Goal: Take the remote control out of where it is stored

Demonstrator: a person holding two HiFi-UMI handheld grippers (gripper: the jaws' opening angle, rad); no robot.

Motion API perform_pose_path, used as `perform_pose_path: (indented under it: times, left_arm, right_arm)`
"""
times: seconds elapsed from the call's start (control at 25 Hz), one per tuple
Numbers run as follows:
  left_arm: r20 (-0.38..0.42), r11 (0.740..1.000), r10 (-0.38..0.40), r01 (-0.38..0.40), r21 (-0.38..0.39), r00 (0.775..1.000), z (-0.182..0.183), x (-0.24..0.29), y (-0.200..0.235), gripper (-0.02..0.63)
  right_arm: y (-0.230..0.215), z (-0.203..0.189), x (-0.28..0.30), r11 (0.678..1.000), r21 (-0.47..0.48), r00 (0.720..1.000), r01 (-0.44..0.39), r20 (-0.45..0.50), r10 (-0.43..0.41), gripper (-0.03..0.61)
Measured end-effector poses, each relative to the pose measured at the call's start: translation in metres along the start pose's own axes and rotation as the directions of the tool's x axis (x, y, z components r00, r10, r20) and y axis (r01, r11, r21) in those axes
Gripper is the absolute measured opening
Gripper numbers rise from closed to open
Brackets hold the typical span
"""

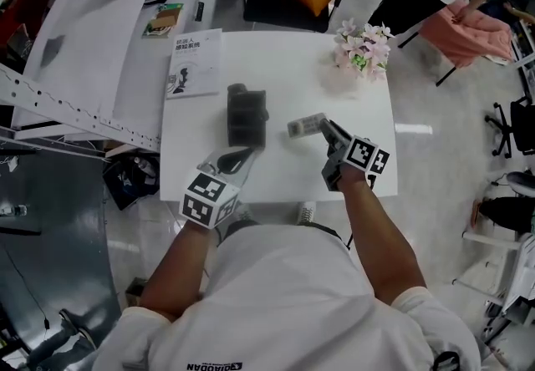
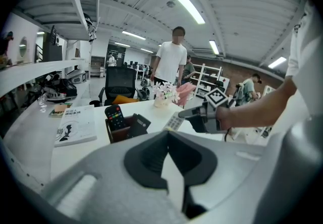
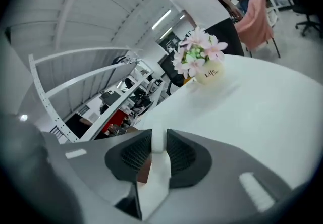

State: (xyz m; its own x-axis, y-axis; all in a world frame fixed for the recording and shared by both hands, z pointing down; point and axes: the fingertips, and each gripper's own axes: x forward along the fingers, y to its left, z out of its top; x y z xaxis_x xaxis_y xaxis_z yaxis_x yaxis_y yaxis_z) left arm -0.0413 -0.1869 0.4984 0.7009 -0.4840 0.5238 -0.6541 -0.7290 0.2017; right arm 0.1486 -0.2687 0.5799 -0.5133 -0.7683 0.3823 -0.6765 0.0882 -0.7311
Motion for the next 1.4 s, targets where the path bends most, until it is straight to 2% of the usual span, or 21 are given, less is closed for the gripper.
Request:
perform_pose_path:
  times: [0.12,0.32,0.72,1.04,1.2,1.28,1.4]
  left_arm:
    - [-0.001,1.0,0.014,-0.014,-0.012,1.0,-0.003,-0.002,0.004,0.002]
    - [-0.003,0.999,0.042,-0.042,-0.035,0.999,-0.007,-0.008,0.011,0.002]
    - [-0.013,0.997,0.057,-0.058,-0.059,0.998,-0.018,-0.013,0.011,0.002]
    - [0.002,0.995,0.052,-0.052,-0.084,0.999,-0.016,-0.016,0.014,0.002]
    - [0.007,0.995,0.049,-0.048,-0.084,0.999,-0.015,-0.017,0.014,0.002]
    - [0.014,0.995,0.047,-0.046,-0.084,0.999,-0.014,-0.018,0.015,0.002]
    - [0.025,0.996,0.044,-0.042,-0.081,0.999,-0.011,-0.019,0.015,0.002]
  right_arm:
    - [-0.016,-0.01,0.011,0.998,0.067,1.0,0.001,0.006,-0.001,0.098]
    - [-0.031,-0.018,0.021,0.997,0.082,1.0,0.008,0.006,-0.009,0.098]
    - [-0.063,-0.027,0.031,0.985,-0.094,0.984,0.142,-0.094,-0.151,0.15]
    - [-0.062,-0.019,0.031,0.979,-0.14,0.983,0.15,-0.09,-0.163,0.155]
    - [-0.041,-0.014,0.027,0.969,-0.215,0.987,0.122,-0.078,-0.142,0.123]
    - [-0.023,-0.014,0.025,0.96,-0.266,0.991,0.085,-0.077,-0.109,0.082]
    - [0.015,-0.011,0.014,0.931,-0.363,0.995,0.032,-0.072,-0.063,0.006]
